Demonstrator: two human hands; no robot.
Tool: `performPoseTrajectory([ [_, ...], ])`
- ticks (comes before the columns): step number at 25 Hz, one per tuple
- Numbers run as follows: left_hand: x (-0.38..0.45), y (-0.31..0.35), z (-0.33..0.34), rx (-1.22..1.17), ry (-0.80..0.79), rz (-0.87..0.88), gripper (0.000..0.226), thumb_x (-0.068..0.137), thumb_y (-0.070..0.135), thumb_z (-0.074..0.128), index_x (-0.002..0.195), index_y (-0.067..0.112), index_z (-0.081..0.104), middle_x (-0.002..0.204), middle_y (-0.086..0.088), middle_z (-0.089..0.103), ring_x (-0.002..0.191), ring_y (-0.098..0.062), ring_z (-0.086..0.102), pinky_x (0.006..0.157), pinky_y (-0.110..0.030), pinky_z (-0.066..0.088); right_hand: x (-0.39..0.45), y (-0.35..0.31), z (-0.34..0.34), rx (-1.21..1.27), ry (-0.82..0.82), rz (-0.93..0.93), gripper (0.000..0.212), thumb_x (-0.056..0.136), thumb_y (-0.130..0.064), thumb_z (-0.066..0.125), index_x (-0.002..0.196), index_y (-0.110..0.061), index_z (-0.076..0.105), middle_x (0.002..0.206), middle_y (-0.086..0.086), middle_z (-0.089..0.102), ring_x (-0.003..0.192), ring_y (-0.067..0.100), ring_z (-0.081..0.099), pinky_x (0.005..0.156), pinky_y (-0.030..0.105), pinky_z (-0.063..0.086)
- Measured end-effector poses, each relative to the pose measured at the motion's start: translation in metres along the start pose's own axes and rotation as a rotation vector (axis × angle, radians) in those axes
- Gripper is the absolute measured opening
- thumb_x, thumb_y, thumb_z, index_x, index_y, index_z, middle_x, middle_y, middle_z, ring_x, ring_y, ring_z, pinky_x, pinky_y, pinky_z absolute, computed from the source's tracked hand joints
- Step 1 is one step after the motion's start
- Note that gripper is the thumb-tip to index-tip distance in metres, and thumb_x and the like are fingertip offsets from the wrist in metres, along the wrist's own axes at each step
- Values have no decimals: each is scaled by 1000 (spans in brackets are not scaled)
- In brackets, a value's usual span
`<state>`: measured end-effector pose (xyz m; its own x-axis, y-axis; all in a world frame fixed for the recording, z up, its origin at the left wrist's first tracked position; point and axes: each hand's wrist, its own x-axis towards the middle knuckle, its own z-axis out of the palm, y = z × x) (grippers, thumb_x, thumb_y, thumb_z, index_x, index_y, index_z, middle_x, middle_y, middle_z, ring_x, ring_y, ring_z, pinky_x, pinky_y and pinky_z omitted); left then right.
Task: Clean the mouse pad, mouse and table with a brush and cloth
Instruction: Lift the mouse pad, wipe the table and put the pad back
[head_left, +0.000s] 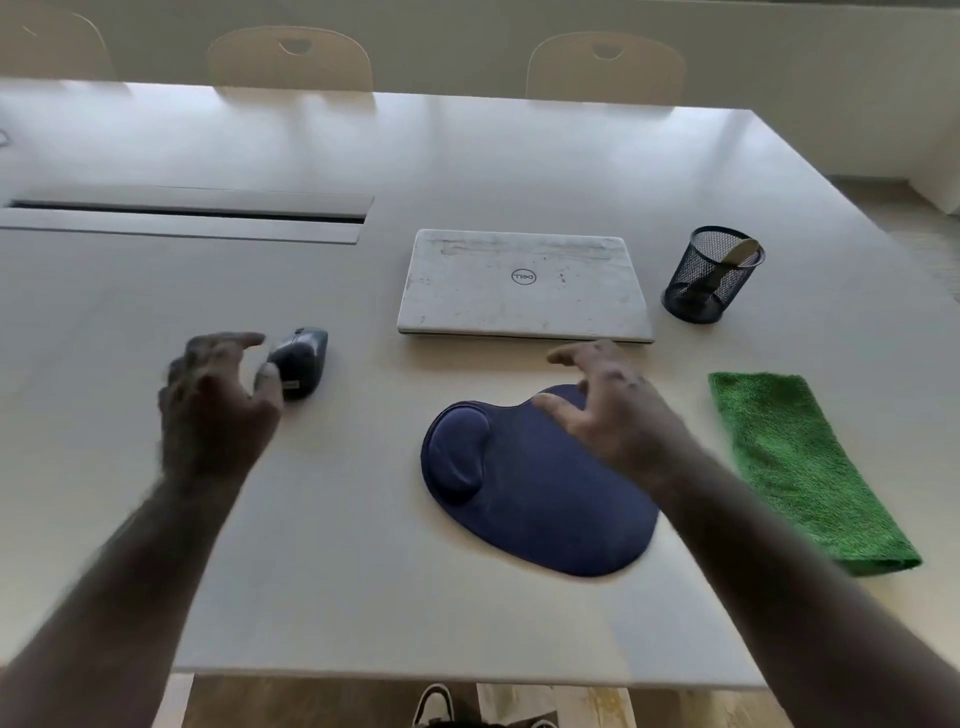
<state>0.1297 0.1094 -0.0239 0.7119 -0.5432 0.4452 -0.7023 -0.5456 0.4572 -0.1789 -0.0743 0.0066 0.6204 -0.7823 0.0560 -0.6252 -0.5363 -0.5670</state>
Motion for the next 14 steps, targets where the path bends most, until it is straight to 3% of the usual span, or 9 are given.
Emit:
performPoseTrajectory([
  [3, 16, -50, 7, 192, -286, -137, 51, 92, 34, 43, 143, 25, 41, 156, -4, 31, 142, -30, 25, 113, -55, 17, 34, -51, 34, -38, -164, -186, 76, 81, -52, 71, 146, -36, 35, 146, -9, 38, 134, 12, 38, 110, 36, 37],
  [6, 19, -72, 20, 291, -486, -172, 59, 98, 43, 33, 153, 30, 18, 163, 5, 5, 149, -19, 0, 116, -55, -3, 67, -106, 79, -56, -320, -357, 105, 74, -55, 77, 155, -35, 13, 159, -5, 24, 145, 19, 26, 116, 40, 31],
  [10, 17, -78, 27, 335, -584, -146, 65, 94, 59, 18, 152, 39, 0, 161, 12, -13, 147, -14, -15, 113, -54, -14, 105, -155, 130, -52, -439, -309, 127, 68, -59, 81, 156, -33, -6, 163, 1, 18, 147, 28, 22, 116, 50, 28],
  [14, 17, -78, 28, 354, -571, -135, 65, 94, 63, 14, 152, 41, -4, 161, 12, -16, 147, -15, -16, 113, -55, -14, 129, -172, 154, -211, -448, -280, 132, 64, -72, 74, 155, -32, -14, 160, 2, 24, 141, 29, 30, 109, 51, 30],
])
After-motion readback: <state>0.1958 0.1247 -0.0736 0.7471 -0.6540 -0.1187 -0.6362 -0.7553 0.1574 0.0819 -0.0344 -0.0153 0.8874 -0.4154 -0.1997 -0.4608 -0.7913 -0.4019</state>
